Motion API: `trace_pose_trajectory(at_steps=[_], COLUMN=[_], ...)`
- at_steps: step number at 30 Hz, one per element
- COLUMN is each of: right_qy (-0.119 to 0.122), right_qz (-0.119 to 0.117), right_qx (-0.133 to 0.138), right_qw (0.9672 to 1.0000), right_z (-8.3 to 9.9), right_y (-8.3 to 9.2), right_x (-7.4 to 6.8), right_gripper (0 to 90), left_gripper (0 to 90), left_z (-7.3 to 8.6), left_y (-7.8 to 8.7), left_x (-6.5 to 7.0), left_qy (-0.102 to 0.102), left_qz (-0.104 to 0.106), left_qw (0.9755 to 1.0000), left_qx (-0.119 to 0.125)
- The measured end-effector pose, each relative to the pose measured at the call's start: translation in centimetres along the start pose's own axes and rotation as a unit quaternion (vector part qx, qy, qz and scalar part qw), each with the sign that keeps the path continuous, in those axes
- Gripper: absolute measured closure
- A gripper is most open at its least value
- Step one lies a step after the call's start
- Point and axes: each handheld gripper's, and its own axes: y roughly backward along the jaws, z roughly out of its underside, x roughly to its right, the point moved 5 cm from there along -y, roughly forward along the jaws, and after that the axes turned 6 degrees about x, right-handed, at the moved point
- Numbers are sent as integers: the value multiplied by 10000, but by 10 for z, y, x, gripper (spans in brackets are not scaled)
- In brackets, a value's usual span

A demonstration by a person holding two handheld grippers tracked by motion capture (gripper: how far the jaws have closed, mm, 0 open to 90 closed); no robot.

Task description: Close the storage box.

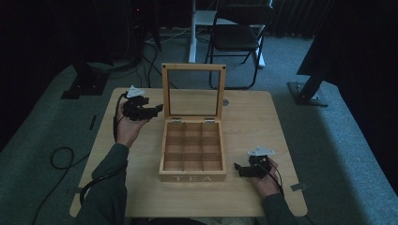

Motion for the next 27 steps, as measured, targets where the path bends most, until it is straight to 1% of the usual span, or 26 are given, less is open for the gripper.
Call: trace_pose_trajectory(at_steps=[3, 5, 7, 9, 14, 16, 19, 22, 27], right_qy=[-4, -2, -9, -5, -2, -2, 2, -2, -1], right_qz=[-1, 0, 3, 5, 3, 2, 3, 2, 2], right_qx=[-1, 0, 1, 2, 2, 4, 5, 4, 4], right_qw=[10000, 10000, 10000, 10000, 10000, 10000, 10000, 10000, 10000], right_z=[0, 0, 0, 0, 0, 0, 0, 0, 0], right_y=[0, 0, 0, 0, 0, 0, 0, 0, 0], right_x=[0, 0, 0, 0, 0, 0, 0, 0, 0], right_gripper=[121, 121, 121, 121, 121, 121, 121, 121, 121], left_gripper=[277, 277, 279, 280, 279, 279, 280, 280, 282], left_z=[-2, -2, -1, -1, -4, -6, -8, -9, -8], left_y=[-6, -9, -12, -15, -23, -27, -34, -38, -46], left_x=[-2, -4, -8, -9, -11, -10, -9, -10, -14], left_qy=[-38, 27, 164, 180, 224, 207, 104, 126, 357], left_qz=[-22, -27, 4, 37, 27, 11, -27, -41, -17], left_qw=[10000, 10000, 9999, 9998, 9997, 9998, 9999, 9999, 9994], left_qx=[-58, -49, -32, 6, 64, 59, -8, -35, 31])
